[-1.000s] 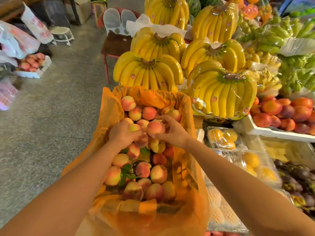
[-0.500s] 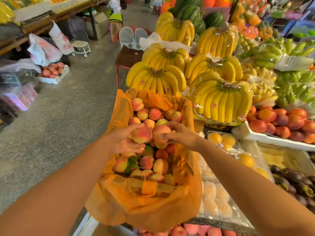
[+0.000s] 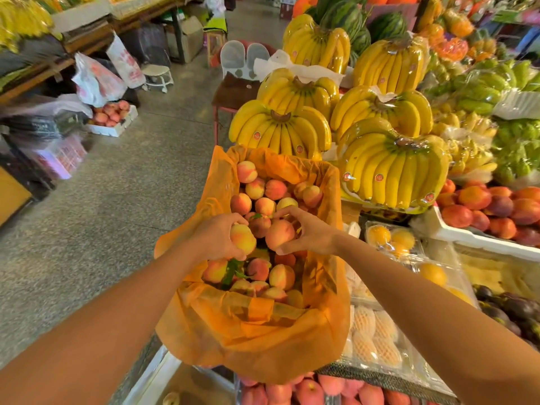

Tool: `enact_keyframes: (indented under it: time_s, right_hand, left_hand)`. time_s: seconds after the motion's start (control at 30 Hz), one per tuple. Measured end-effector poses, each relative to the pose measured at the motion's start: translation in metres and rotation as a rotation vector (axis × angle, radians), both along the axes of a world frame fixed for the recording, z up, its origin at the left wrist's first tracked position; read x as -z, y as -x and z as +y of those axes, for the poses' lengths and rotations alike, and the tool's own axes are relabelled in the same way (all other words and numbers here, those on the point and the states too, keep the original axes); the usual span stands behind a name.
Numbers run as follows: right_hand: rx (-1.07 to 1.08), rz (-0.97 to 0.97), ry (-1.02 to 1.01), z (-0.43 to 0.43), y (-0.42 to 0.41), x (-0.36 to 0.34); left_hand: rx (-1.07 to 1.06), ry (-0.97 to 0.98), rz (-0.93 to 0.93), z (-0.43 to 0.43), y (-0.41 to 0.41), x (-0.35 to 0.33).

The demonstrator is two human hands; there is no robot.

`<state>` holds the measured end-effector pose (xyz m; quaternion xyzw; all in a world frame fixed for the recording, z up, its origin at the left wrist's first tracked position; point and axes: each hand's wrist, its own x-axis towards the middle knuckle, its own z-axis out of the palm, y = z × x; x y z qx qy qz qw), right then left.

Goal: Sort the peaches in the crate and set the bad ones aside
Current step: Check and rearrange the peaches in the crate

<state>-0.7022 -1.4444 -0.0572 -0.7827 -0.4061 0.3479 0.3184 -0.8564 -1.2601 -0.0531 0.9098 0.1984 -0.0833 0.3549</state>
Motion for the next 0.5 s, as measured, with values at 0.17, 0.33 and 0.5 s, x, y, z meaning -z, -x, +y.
enact_keyframes:
  time_s: [0.17, 0.33, 0.5]
  right_hand:
    - [-0.120, -0.093, 0.221, 0.011, 0.001, 0.016]
    - [-0.271, -0.227, 0.329, 0.025, 0.017, 0.037]
    - [-0.378, -0.343, 0.442, 0.038, 0.029, 0.066]
  left_hand:
    - [0.144, -0.317, -0.032, 0.005, 0.010, 0.000]
    - [0.086, -0.345, -0.161, 0.020, 0.025, 0.007]
    - [0.090, -0.351, -0.162, 0.033, 0.033, 0.013]
